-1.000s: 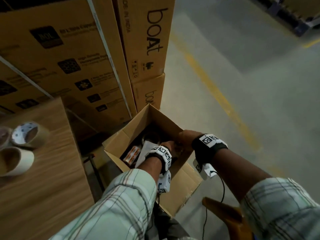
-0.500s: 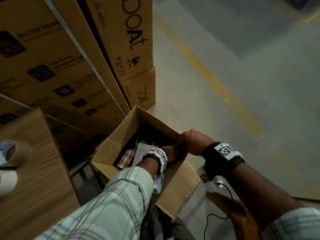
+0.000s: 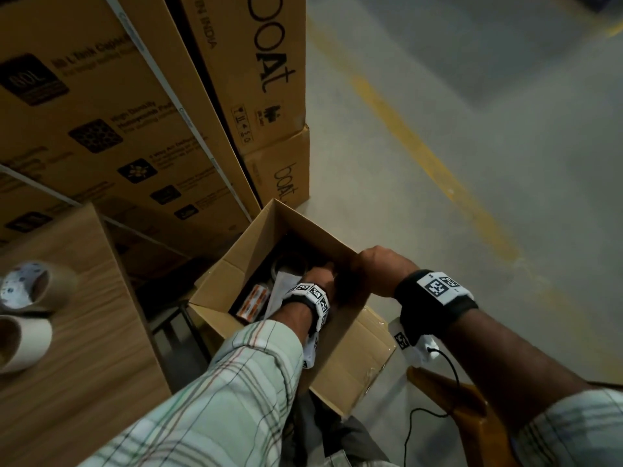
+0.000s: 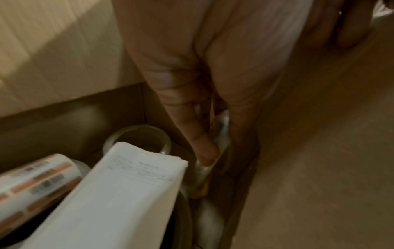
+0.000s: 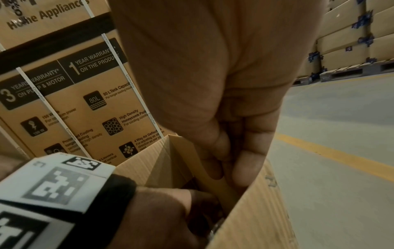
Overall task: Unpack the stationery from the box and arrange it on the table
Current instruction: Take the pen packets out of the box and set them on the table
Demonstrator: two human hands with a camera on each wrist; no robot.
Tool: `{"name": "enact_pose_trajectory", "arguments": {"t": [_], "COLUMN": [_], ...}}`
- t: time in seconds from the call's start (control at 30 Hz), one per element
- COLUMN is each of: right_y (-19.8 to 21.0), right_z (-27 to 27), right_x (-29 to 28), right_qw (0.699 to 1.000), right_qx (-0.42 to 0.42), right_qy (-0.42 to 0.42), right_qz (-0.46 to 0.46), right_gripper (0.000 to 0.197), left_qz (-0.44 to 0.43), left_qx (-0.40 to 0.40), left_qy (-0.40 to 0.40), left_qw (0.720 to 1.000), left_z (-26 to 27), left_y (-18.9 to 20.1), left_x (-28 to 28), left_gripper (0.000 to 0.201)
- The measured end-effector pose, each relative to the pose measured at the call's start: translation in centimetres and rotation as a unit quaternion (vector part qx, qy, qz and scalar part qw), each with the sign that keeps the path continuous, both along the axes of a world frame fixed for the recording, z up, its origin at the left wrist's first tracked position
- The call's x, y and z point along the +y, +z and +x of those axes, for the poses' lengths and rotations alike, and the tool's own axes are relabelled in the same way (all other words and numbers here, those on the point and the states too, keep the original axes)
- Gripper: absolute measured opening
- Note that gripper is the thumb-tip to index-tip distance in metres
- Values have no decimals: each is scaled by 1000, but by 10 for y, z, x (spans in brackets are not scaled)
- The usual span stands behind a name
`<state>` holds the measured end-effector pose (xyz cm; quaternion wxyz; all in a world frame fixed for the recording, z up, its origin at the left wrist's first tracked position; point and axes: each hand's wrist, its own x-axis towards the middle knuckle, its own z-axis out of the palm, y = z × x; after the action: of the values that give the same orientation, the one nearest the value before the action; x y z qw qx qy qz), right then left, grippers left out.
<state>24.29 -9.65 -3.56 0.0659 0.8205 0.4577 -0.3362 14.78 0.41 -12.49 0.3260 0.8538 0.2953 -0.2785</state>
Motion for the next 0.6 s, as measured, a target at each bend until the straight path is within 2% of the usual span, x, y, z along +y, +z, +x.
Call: {"name": "enact_pose_trajectory", "arguments": {"t": [0.13, 0.27, 0.37, 0.47, 0.53, 0.6], "right_y": [7, 20, 28, 35, 38, 42], "right_z": [-9, -16, -22, -34, -44, -56], "right_x": [5, 10, 16, 29, 36, 43], "right_qw": [1000, 1000, 998, 992, 984, 967], "right_qx": [-1, -4, -11, -6, 21, 38], "right_qy": [9, 14, 10, 40, 60, 86], "right_qz": [-21, -6, 68, 122, 165, 239], "right_gripper": [21, 26, 43, 56, 60, 56], "left_qz": [37, 49, 42, 40, 33, 36], "left_qx": [10, -32, -68, -121, -156, -182], "left_qy": [10, 61, 75, 93, 115, 136], "left_qw": [999, 996, 994, 987, 981, 973], "left_z": [-13, -33, -48, -65, -77, -90], "left_y": [24, 52, 77, 101, 116, 131], "left_x": [13, 22, 32, 38, 40, 43], "left_gripper": [34, 34, 34, 30, 27, 27]}}
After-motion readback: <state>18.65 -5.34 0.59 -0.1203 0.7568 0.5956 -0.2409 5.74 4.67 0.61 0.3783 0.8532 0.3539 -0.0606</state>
